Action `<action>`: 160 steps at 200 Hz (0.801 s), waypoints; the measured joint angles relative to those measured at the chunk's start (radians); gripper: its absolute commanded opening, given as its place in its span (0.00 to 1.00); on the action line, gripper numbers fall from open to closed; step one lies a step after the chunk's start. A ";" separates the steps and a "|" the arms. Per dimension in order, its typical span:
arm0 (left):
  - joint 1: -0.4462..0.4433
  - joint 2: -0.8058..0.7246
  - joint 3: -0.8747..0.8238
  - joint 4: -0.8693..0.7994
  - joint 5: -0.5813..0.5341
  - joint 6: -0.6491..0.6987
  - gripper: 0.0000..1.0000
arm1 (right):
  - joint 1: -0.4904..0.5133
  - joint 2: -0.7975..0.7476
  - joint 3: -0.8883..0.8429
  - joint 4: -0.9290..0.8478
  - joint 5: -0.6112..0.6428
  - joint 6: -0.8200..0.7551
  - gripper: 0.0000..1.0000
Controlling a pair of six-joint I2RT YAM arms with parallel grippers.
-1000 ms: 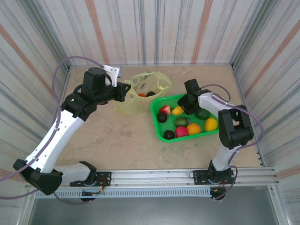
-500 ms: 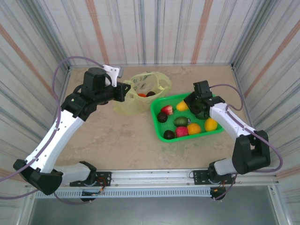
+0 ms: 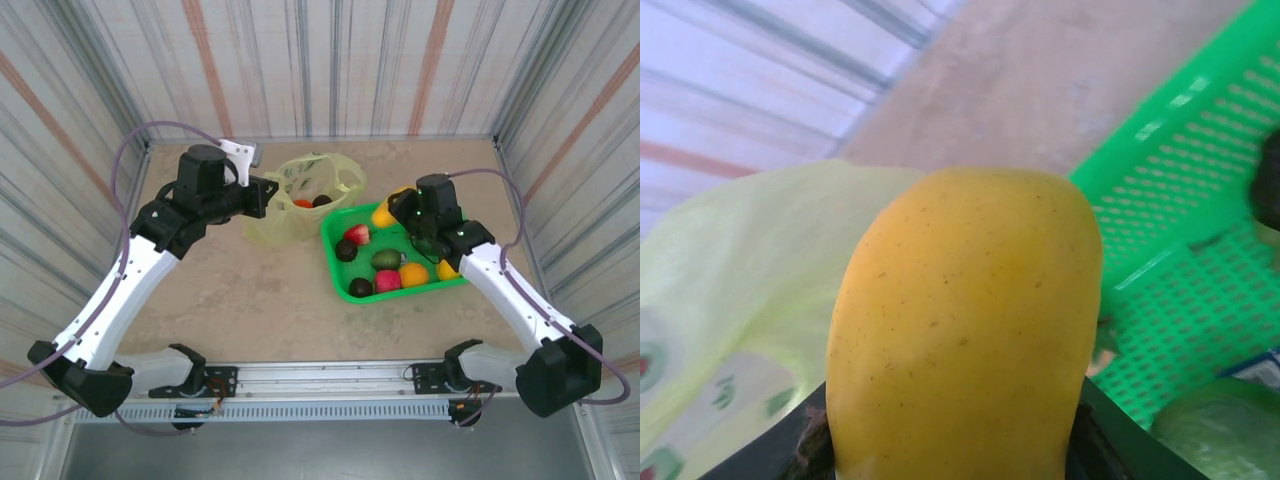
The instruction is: Place the fake fruits into the plastic bag and tie a complex knot
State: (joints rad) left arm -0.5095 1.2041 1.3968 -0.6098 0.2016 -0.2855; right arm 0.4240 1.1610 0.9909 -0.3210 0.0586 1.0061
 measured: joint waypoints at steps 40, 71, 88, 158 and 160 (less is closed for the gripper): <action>0.000 -0.002 0.000 0.000 0.000 0.000 0.00 | 0.121 -0.007 0.196 0.021 0.021 -0.173 0.45; 0.017 -0.012 -0.002 0.000 0.004 -0.004 0.00 | 0.189 0.063 0.431 0.031 0.014 -0.312 0.45; 0.026 -0.013 -0.002 0.000 0.013 -0.008 0.00 | 0.230 0.147 0.584 0.015 0.005 -0.389 0.45; 0.048 -0.013 -0.003 0.000 0.047 -0.034 0.00 | 0.355 0.467 0.831 -0.110 0.102 -0.645 0.44; 0.049 -0.013 -0.003 0.000 0.048 -0.034 0.00 | 0.360 0.473 0.831 -0.114 0.109 -0.652 0.44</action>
State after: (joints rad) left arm -0.4603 1.1908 1.3937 -0.6094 0.2493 -0.3199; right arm 0.7837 1.6344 1.8217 -0.4347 0.1673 0.3542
